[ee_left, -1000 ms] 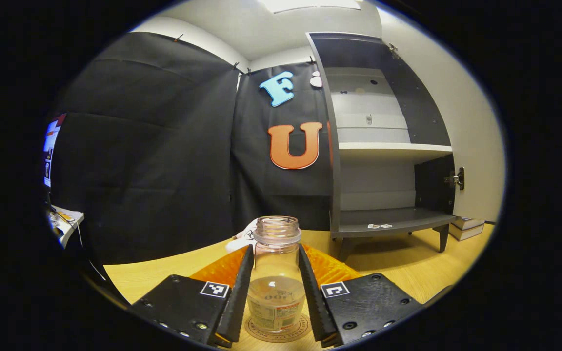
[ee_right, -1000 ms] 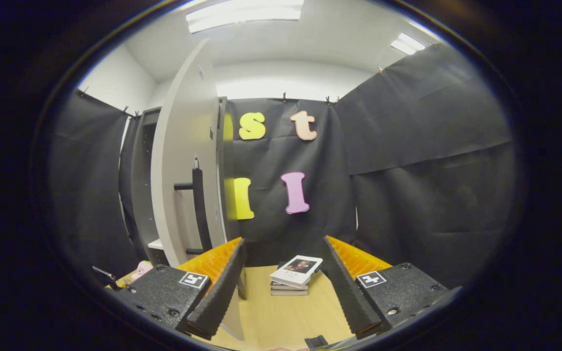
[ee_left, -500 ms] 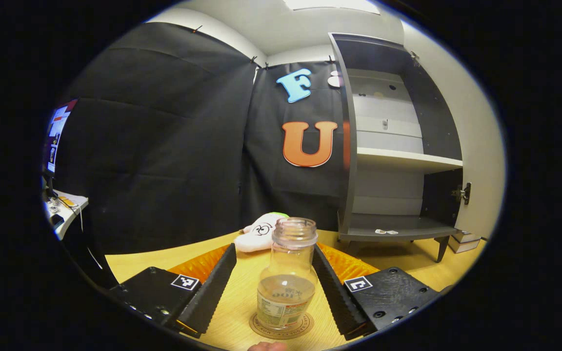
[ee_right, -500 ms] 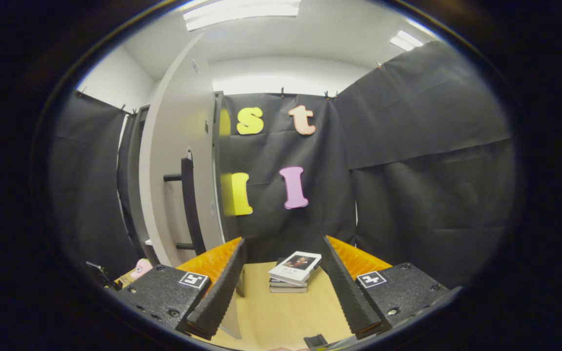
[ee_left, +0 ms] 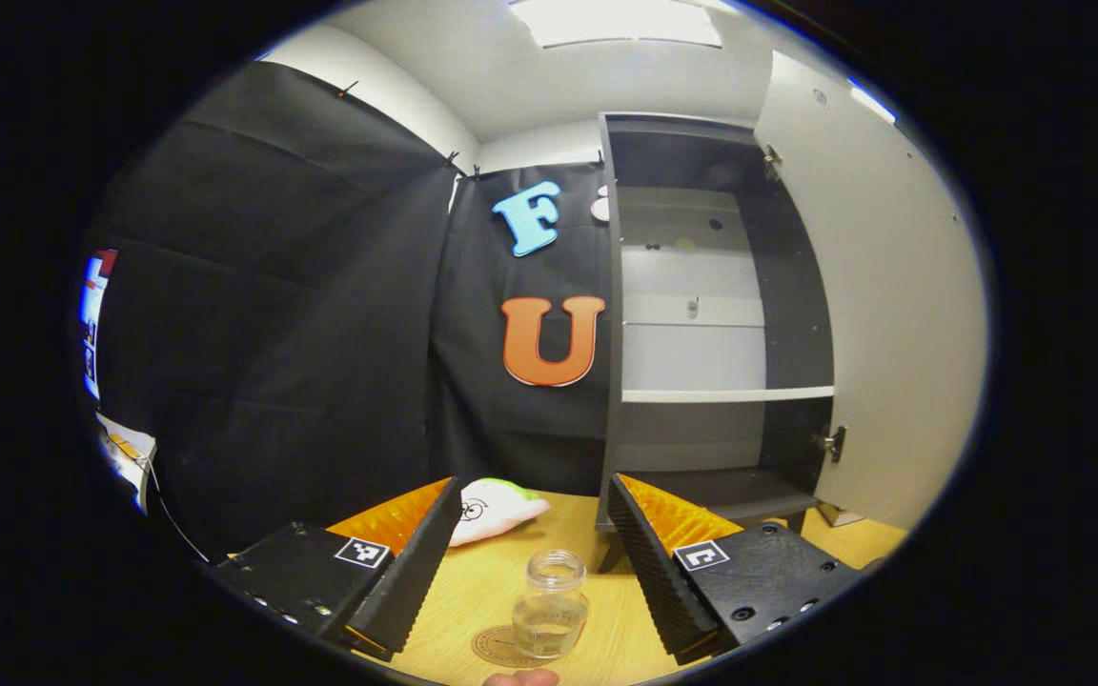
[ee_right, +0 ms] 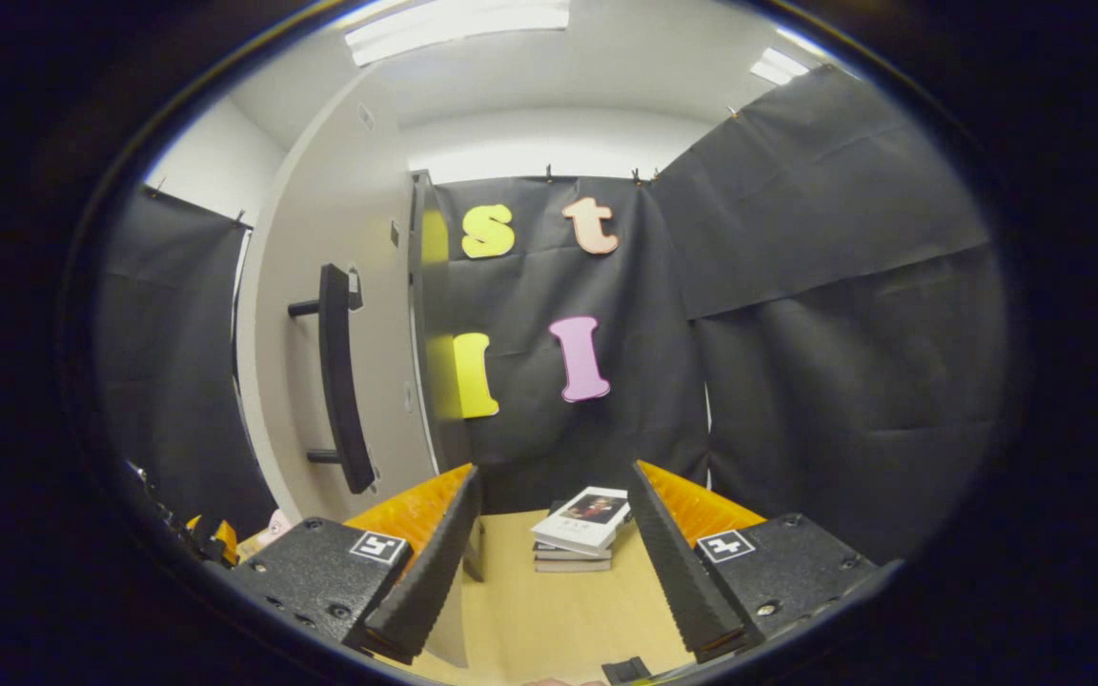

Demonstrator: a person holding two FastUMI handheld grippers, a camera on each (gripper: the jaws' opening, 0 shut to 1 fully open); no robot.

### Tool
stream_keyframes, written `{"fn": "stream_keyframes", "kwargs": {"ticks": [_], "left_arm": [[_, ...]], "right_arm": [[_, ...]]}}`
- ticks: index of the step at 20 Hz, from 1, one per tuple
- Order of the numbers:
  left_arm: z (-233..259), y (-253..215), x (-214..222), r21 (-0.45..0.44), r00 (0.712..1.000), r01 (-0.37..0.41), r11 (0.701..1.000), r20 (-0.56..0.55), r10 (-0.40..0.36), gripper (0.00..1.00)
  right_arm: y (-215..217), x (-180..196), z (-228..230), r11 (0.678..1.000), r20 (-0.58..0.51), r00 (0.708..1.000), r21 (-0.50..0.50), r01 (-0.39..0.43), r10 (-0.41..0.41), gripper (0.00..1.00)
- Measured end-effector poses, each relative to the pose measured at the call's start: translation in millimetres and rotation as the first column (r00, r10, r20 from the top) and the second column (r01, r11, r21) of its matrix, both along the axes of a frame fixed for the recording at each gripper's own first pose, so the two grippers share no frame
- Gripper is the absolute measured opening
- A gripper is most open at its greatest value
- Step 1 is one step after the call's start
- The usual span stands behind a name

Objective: Open the cabinet door with the right hand, grasp the bottle in the cabinet with the left hand and place it on the coaster, then close the cabinet door with the right hand.

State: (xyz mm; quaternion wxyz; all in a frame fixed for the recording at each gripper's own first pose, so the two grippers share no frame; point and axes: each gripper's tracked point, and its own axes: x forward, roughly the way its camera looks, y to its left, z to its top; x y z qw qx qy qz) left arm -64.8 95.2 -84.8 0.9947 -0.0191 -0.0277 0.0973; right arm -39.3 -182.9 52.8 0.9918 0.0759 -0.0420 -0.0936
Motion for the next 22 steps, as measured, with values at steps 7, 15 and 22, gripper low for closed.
{"fn": "stream_keyframes", "kwargs": {"ticks": [7, 15, 22], "left_arm": [[22, -18, -35, 0.02, 1.0, 0.006, 1.0, -0.025, -0.006, 0.93], [21, -25, -54, -0.015, 0.999, -0.02, 1.0, -0.044, 0.019, 0.93], [9, -24, -66, -0.032, 0.997, -0.028, 0.999, -0.08, 0.025, 0.93]], "right_arm": [[5, 27, -13, 0.993, 0.017, 0.994, 0.052, -0.104, 0.104, 0.94], [43, 45, 26, 0.982, 0.025, 0.981, -0.009, -0.191, 0.191, 0.99], [46, 44, 26, 0.982, 0.028, 0.982, 0.036, -0.187, 0.186, 0.95]]}}
